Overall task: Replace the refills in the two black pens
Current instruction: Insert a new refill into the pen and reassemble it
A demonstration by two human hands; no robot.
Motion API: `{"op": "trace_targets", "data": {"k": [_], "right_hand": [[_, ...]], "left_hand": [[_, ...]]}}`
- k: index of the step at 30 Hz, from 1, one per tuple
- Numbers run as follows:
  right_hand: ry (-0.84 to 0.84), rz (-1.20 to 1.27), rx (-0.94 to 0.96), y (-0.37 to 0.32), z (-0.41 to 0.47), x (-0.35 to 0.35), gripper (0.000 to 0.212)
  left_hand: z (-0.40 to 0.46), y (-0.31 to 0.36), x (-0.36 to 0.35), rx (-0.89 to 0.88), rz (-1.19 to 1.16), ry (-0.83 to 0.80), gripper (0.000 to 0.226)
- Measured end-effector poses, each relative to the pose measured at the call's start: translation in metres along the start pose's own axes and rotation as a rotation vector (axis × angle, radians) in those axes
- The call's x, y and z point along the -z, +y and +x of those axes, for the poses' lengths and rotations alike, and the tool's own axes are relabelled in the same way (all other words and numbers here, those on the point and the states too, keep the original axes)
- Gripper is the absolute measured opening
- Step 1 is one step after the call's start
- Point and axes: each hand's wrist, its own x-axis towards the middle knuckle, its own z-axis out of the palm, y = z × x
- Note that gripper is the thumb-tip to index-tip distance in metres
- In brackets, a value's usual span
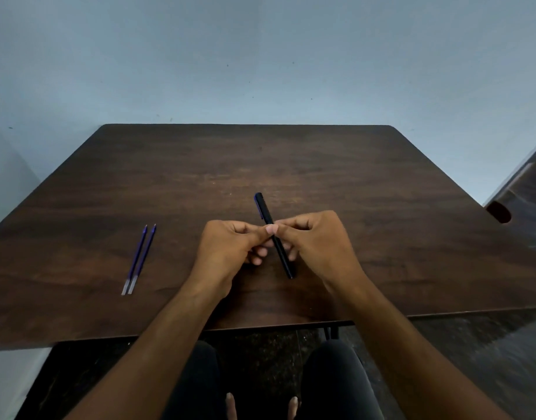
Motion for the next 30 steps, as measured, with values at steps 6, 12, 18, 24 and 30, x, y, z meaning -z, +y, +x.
{"op": "trace_targets", "data": {"k": [6, 12, 18, 24, 30], "right_hand": [[-0.021, -0.146, -0.041, -0.002, -0.006, 0.019, 0.013], [0.229, -0.485, 0.002, 0.003, -0.006, 0.022, 0.009], [0.432, -0.829, 0.08, 0.013, -0.013, 0.016, 0.016], [0.402, -0.91, 0.02, 0.016, -0.017, 0.011, 0.022], [0.372, -0.948, -0.016, 0.019, -0.018, 0.013, 0.026]], "left_hand": [[0.003, 0.003, -0.021, 0.021, 0.024, -0.089, 0.021], [0.009, 0.005, -0.032, -0.083, 0.174, -0.057, 0.022], [0.014, 0.002, -0.04, -0.16, 0.342, 0.03, 0.018], [0.015, 0.003, -0.05, -0.262, 0.493, 0.064, 0.012], [0.017, -0.001, -0.054, -0.306, 0.513, 0.071, 0.007]]}}
